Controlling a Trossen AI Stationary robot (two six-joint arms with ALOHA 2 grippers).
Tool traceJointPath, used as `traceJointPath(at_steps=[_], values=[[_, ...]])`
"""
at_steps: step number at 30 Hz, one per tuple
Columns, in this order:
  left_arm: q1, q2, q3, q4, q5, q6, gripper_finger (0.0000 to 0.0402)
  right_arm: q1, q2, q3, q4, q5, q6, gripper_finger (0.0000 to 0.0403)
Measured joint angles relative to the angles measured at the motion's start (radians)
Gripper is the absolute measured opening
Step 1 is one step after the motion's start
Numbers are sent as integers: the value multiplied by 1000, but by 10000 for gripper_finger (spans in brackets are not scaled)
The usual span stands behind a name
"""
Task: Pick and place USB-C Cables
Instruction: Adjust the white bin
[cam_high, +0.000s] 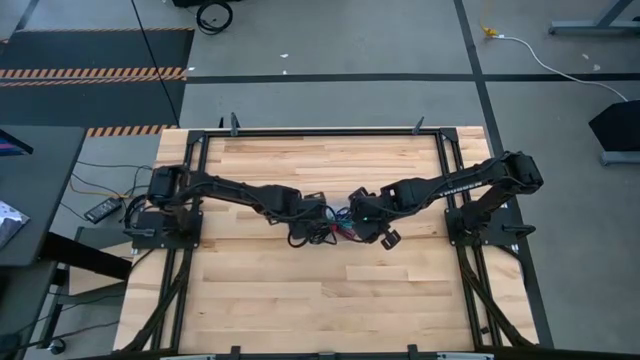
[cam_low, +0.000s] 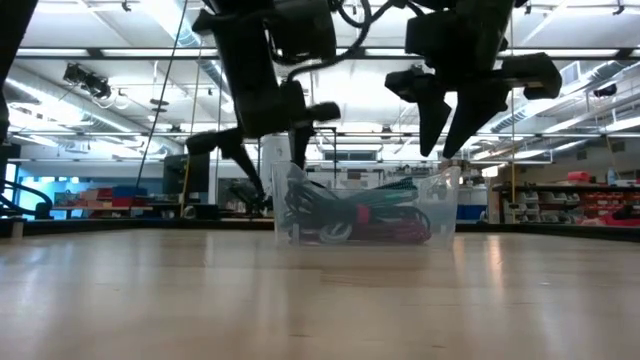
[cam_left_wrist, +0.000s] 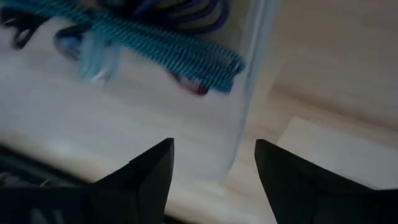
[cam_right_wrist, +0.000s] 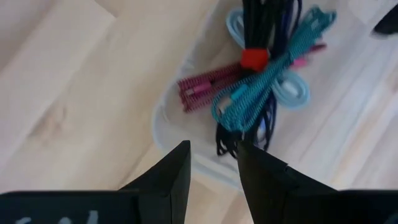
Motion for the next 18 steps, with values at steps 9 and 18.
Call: traceJointPath(at_steps=[9, 18], values=[[-62, -161, 1, 2, -19, -328, 220, -11, -44, 0, -75, 57, 53, 138], [-152, -201, 0, -184, 39, -1091, 203, -52, -107, 0, -196, 62, 500, 138]])
